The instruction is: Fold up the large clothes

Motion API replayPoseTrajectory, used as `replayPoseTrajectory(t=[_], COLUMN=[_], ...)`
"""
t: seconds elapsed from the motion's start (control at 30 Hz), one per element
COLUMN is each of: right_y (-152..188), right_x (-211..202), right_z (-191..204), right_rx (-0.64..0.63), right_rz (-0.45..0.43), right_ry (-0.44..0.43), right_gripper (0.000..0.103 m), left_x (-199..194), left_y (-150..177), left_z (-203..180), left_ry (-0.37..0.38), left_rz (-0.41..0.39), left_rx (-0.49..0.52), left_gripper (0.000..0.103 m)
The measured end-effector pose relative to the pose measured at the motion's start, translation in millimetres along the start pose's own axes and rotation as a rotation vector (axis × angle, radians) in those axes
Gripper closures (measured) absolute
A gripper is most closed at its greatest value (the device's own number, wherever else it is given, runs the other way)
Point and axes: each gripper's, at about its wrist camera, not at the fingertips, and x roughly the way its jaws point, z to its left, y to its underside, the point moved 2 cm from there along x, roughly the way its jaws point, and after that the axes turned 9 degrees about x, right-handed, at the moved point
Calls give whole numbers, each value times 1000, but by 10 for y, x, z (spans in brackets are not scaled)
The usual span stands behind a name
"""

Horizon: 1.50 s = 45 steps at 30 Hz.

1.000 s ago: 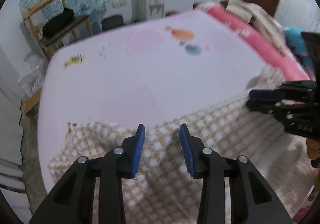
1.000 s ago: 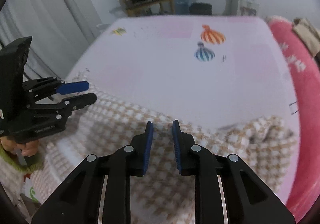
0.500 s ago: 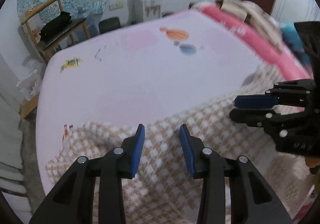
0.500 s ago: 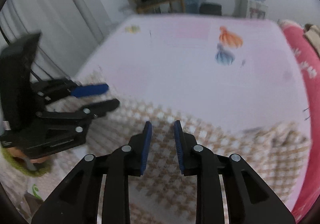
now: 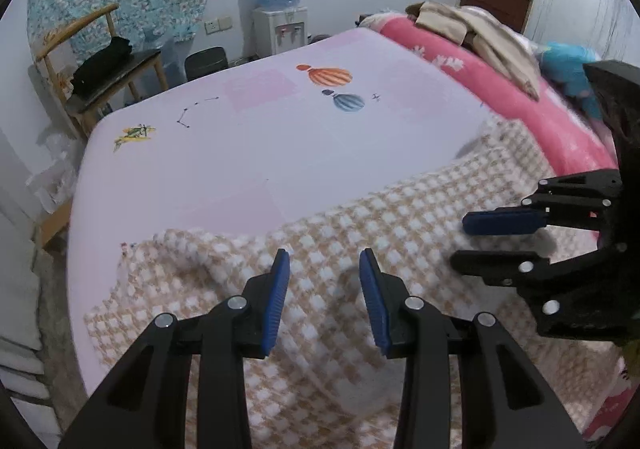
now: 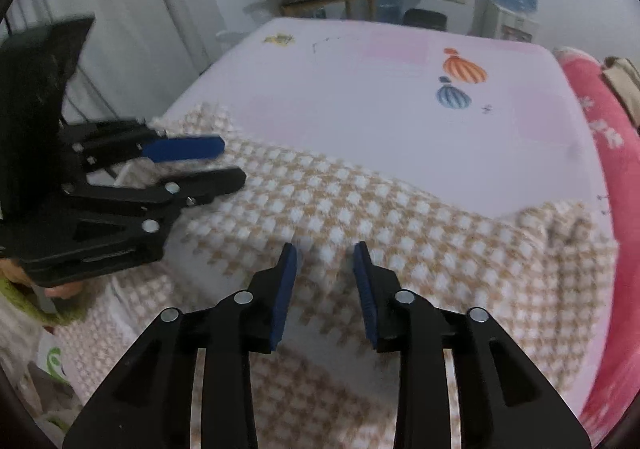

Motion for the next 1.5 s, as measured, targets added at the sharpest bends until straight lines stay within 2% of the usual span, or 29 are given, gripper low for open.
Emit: replayPoseTrajectory(t=[0.07, 0.13, 0.2, 0.23, 0.33, 0.43, 0.5, 0.57, 0.6, 0.7, 0.73, 0.8, 0.93, 1.0, 1.07, 1.2, 1.33, 1.5], right_y=[42, 125, 236, 244, 262, 302, 381, 454, 476, 518, 565, 670, 940, 1026, 1158, 1283, 1476, 1692], right_x=[-105, -99, 40, 51, -80, -220, -168, -117, -149, -349, -459, -680, -1111, -1209, -1324, -1414, -1417, -1200], right_z=[-9, -63, -147, -161, -111, -150, -281, -373, -380, -418, -423, -447, -377, -307, -231, -114, 72, 187], right_rx=[-15, -27, -24, -31, -49, -28, 8, 38, 51, 128, 158, 204, 235, 238, 244, 251, 238, 263], right_rz=[-37, -31, 16, 2, -14, -55, -28, -11, -8, -23, -36, -70, -126, -138, -150, -172, -171, -125], right_ry=[31, 79, 102, 99, 140, 143, 154, 142, 142, 124, 108, 76, 32, 16, -1, -1, 16, 43], right_gripper=[67, 62, 62, 62, 60, 55, 55, 55, 55, 52, 50, 44, 31, 27, 23, 21, 20, 19], left_x=[-58, -43, 80, 111, 57, -60, -50, 20, -1, -97, -188, -325, -732, -867, -1008, -1154, -1199, -1108], left_y=[17, 48, 118, 139, 131, 145, 213, 295, 307, 301, 308, 337, 465, 528, 630, 806, 1003, 1271], left_z=[-16, -54, -120, -145, -182, -211, -282, -325, -334, -296, -290, -307, -437, -489, -536, -569, -647, -789], left_ry=[27, 49, 33, 19, -9, 27, 4, -15, -25, -34, -21, -9, -43, -51, -49, -63, -111, -224], left_rz=[-12, 5, 62, 70, 55, 25, 54, 100, 95, 109, 101, 88, 58, 50, 40, 42, 48, 72], left_rx=[-11, -8, 15, 27, 39, 37, 83, 121, 126, 87, 67, 63, 103, 105, 88, 26, -18, -34], left_gripper=[67, 67, 67, 67, 67, 66, 63, 62, 61, 54, 52, 42, 30, 22, 18, 16, 15, 14])
